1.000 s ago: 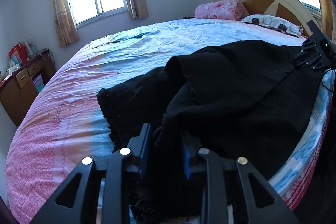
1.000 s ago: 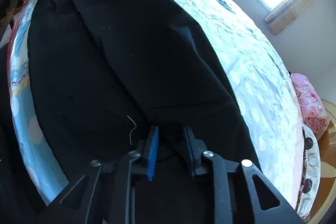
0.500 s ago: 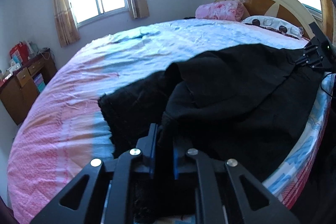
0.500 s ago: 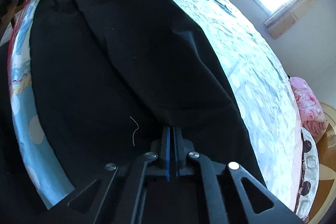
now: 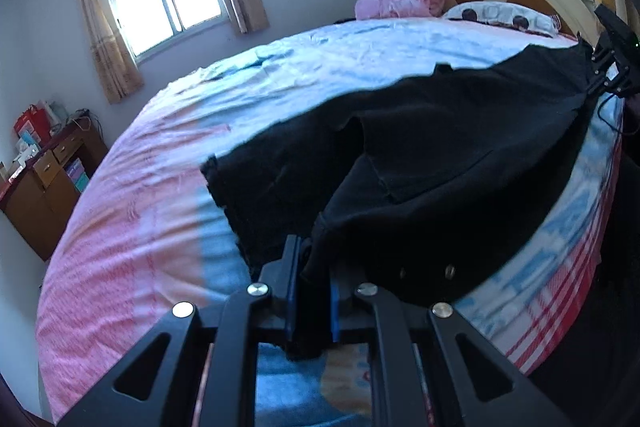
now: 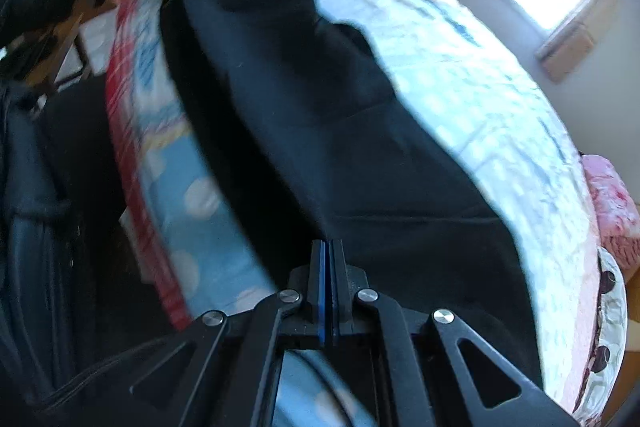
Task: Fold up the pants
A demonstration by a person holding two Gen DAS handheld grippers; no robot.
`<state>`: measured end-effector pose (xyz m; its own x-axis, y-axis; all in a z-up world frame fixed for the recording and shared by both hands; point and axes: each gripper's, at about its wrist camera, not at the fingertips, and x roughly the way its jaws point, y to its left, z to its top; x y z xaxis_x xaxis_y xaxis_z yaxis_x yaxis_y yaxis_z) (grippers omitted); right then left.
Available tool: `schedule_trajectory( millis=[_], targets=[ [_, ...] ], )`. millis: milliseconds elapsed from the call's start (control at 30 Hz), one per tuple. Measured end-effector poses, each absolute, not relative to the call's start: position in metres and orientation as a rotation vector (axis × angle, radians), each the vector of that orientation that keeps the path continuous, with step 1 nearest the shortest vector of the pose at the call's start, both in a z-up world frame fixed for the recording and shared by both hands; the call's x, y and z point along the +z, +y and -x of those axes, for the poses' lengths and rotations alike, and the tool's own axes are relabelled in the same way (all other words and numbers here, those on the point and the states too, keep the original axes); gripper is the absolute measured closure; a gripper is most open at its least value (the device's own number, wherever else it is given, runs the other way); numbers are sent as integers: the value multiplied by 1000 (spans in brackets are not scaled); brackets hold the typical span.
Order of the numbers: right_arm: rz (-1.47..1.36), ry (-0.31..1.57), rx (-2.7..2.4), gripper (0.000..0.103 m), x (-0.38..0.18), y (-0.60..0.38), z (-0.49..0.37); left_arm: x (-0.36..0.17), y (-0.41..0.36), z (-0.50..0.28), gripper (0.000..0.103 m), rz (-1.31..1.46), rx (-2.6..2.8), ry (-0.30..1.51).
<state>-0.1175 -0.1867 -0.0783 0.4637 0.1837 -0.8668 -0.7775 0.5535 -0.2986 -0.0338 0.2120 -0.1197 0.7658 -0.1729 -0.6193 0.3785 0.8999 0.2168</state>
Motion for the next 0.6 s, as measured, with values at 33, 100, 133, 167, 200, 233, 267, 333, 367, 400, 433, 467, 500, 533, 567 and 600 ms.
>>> schedule_trajectory(
  millis=[33, 100, 133, 167, 200, 233, 267, 333, 367, 400, 433, 467, 500, 533, 567, 600],
  targets=[
    [764, 907, 678, 102, -82, -191, 122, -120, 213, 35, 89, -333, -306, 631],
    [764, 911, 694, 102, -82, -190, 123, -117, 215, 40, 89, -327, -308, 624],
    [767, 909, 695, 102, -82, -191, 124, -115, 215, 43, 89, -330, -312, 620],
    [761, 909, 697, 102, -79, -192, 124, -114, 215, 45, 89, -334, -318, 619],
    [752, 909, 702, 102, -81, -195, 127, -114, 217, 47, 89, -334, -320, 622],
    [749, 907, 702, 102, -80, -195, 125, -115, 218, 48, 89, -332, -324, 629],
    [746, 909, 700, 102, -81, -196, 124, -118, 218, 50, 89, -334, -328, 637],
    [753, 931, 713, 102, -90, -188, 120, -122, 219, 51, 89, -332, -325, 639],
    [762, 938, 720, 102, -96, -176, 121, -122, 220, 51, 88, -326, -324, 637],
    [777, 949, 726, 102, -102, -174, 124, -122, 220, 51, 88, -321, -323, 633],
    [788, 952, 726, 102, -106, -169, 125, -123, 219, 51, 88, -323, -324, 632],
    [796, 955, 725, 102, -107, -163, 124, -123, 219, 51, 88, -326, -327, 632],
    [796, 959, 724, 102, -108, -163, 123, -125, 220, 51, 88, -335, -332, 632],
    [790, 960, 724, 102, -111, -163, 124, -126, 221, 52, 86, -344, -335, 634],
    [786, 961, 723, 102, -109, -164, 122, -127, 222, 52, 85, -347, -336, 632],
    [784, 960, 720, 102, -109, -165, 121, -128, 222, 54, 83, -352, -333, 631]
  ],
)
